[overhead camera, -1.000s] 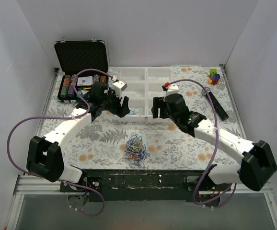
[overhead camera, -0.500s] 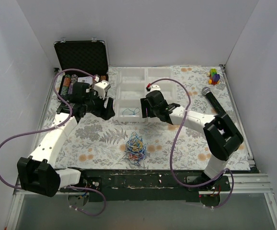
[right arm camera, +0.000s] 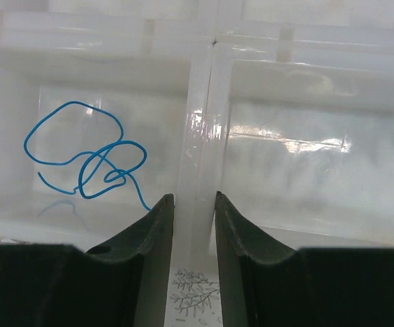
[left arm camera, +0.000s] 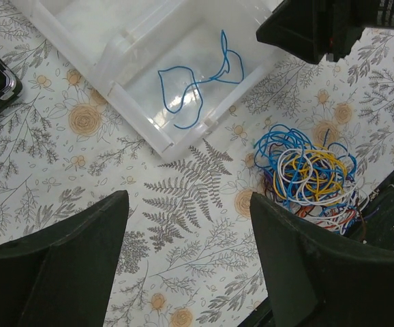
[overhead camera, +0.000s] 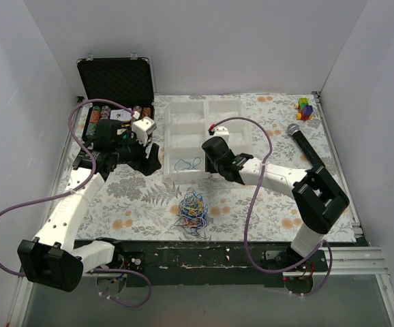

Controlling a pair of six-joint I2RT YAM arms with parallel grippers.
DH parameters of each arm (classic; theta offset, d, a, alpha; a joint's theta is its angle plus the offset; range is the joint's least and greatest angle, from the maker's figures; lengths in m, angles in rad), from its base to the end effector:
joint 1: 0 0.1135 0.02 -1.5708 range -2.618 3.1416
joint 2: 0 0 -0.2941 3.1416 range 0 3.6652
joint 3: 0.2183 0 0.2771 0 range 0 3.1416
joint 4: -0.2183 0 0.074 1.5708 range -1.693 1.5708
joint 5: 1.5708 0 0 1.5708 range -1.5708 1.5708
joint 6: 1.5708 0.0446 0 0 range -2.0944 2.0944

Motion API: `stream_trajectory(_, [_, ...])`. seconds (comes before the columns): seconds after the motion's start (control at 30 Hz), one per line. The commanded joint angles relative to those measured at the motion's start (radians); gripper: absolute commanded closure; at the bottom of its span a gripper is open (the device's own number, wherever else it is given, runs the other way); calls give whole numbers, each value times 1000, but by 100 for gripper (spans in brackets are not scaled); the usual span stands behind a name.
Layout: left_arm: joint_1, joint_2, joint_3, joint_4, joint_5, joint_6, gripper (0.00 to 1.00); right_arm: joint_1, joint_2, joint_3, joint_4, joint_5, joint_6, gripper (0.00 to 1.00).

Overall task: Untangle the cables
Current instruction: Move the bin to the center of the board, then untie the cable.

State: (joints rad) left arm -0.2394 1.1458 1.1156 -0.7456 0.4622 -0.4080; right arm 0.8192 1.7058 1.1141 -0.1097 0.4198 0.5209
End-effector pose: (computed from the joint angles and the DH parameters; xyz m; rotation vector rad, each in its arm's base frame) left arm 0.2404 -0.0791 0.3535 0.0341 2.4057 -0.8539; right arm 0.2900 0.2837 0.2298 -0.1119 2.2110 0.2674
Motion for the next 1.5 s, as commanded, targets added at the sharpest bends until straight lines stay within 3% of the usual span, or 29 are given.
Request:
stream_trajectory(0.0, [2, -60, 18, -24, 41, 23, 29, 107, -64, -68, -67, 63, 134, 71])
stream_trajectory(0.2, [2, -100, -17, -29, 52, 26, 28, 219, -57, -53, -123, 168, 260, 66])
stream_trajectory(0.37, [2, -124, -30, -41, 56, 34, 28, 219, -25, 74, -263, 257, 262, 40])
stream_trajectory(0.5, [2, -139, -46, -43, 64, 37, 28, 219, -104, 79, -294, 284, 226, 32])
stream_trajectory(0.7, [2, -149, -77, -44, 78, 37, 28, 271, -270, -46, -187, 197, 202, 38])
stream_trajectory(0.93, [3, -156, -89, -64, 108, 57, 28, 356, -313, -166, -49, 28, 174, 40])
stream_trajectory(1.47, [2, -175, -115, -81, 142, 58, 28, 342, -183, -162, 93, -12, 157, 43])
